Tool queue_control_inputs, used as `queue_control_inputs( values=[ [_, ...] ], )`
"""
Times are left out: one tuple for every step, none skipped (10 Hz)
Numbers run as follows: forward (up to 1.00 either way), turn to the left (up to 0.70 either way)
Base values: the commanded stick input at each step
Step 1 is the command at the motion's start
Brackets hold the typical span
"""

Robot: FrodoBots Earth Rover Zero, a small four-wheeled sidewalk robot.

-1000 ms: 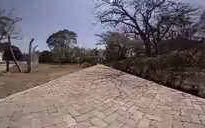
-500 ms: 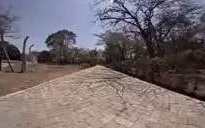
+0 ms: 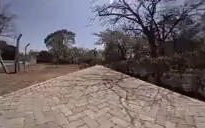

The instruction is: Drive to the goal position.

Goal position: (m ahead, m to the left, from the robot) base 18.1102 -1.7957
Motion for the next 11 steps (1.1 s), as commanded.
queue_control_inputs(
  values=[
    [1.0,0.0],
    [1.0,0.0],
    [1.0,0.0],
    [1.0,0.0],
    [1.0,0.0],
    [1.0,0.0],
    [1.0,0.0],
    [1.0,0.0],
    [1.0,0.0],
    [1.0,0.0],
    [1.0,0.0]
  ],
)
